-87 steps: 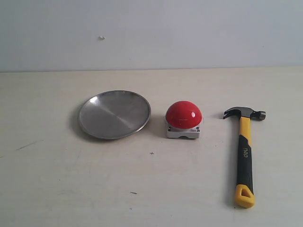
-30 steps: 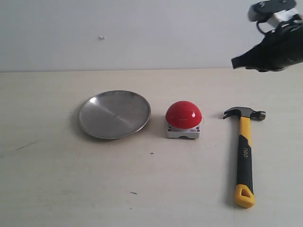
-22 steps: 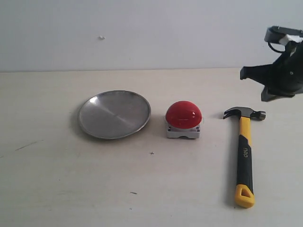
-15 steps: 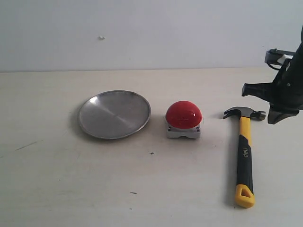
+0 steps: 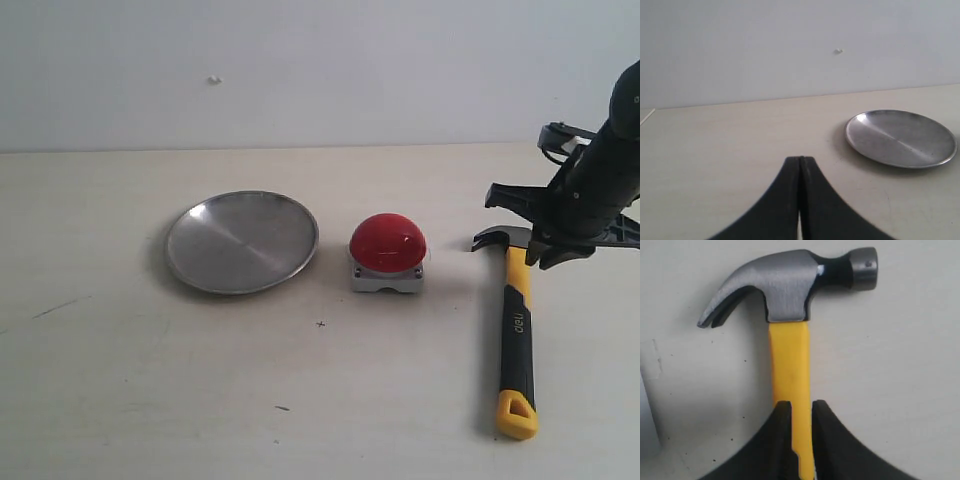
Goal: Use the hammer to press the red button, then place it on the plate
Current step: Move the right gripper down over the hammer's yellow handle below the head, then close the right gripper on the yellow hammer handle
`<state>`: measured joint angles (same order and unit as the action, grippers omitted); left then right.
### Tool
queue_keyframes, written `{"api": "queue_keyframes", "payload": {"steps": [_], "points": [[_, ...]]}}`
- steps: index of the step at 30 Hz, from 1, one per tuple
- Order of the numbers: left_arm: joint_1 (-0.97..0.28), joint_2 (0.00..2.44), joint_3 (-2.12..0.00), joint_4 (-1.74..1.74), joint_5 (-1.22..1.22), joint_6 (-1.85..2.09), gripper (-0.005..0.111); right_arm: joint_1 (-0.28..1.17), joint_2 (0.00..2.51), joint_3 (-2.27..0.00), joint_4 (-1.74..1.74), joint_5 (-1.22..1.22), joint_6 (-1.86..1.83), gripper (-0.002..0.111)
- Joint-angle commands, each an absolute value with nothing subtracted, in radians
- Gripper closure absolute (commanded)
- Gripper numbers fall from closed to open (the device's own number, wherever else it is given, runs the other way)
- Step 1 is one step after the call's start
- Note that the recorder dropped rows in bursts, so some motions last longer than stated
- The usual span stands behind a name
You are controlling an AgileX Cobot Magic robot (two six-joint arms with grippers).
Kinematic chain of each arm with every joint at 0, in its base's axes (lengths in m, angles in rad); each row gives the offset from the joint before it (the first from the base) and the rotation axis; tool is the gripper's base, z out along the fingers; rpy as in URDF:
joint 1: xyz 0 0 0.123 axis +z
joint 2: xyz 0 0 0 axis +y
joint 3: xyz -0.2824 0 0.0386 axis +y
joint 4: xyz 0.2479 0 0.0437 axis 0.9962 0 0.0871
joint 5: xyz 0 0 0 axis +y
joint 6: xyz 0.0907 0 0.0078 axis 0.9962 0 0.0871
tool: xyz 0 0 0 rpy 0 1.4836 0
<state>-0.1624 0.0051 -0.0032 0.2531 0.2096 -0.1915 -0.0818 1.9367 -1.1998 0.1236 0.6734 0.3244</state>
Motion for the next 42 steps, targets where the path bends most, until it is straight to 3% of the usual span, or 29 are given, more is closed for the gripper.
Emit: {"api": "queue_keyframes", "payload": {"steps": [1,6,17,42], "points": [[-0.160,0.000,0.000,0.255,0.205,-0.191,0.107,-0.082,1.948,-1.234,0.147,0.685,0.289,0.077],[-0.160,0.000,0.000,0.255,0.205,-0.191,0.107,-0.076,1.985,-1.298,0.154,0.784,0.326,0.065],[-0.160,0.000,0.000,0.255,0.205,-0.191,0.107,-0.014,2.085,-1.423,0.012,0.857,0.439,0.065],[-0.160,0.000,0.000,0.255,0.205,-0.191,0.107,-0.014,2.160,-1.426,-0.061,0.844,0.499,0.065]]}}
